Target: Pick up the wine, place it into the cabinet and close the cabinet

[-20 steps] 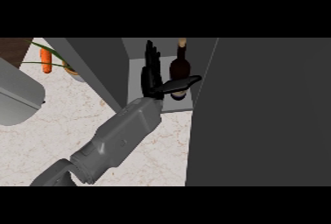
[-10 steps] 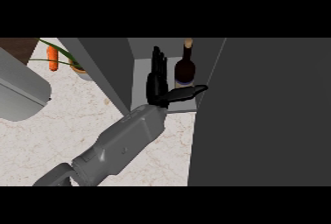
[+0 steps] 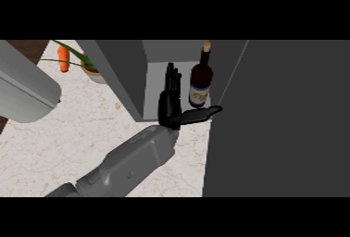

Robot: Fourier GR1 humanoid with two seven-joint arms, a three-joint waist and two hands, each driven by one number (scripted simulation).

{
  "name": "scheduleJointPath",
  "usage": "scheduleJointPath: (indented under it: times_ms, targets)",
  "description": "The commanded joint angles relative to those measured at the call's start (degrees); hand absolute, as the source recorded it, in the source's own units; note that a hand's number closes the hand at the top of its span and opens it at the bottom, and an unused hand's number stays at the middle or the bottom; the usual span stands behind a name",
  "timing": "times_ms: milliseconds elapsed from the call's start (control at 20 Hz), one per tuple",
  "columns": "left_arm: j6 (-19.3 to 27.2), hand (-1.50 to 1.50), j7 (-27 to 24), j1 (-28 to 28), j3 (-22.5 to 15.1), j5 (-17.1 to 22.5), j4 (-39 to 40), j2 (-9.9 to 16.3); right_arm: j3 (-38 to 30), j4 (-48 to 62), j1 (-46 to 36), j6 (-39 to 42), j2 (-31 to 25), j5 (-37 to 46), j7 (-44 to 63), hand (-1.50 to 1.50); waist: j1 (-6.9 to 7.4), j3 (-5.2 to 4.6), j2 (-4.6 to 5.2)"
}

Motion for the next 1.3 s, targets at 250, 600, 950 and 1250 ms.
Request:
scheduleJointPath:
  times_ms: [250,600,950,1250]
  targets:
    - [0.67,-1.50,-0.86,6.49,2.87,-9.21,-6.35,1.04,-4.92,-3.93,-1.31,-1.46,-2.31,-3.04,4.94,-1.50,1.80,0.01,-0.43]
    - [3.01,-1.50,3.03,14.93,1.27,-16.53,-22.80,7.31,2.39,-3.24,3.36,-2.15,1.20,4.20,0.57,-1.50,2.27,0.02,-0.60]
    - [3.17,-1.50,7.45,21.30,0.76,-23.20,-36.82,14.42,-0.60,-2.79,-1.05,-2.84,-0.44,4.30,1.55,-1.50,2.23,0.01,-0.48]
    - [0.05,-1.50,10.56,27.26,1.49,-26.01,-49.10,24.84,-2.29,-3.15,3.15,3.78,-3.91,-3.92,1.09,1.50,2.22,0.04,-0.47]
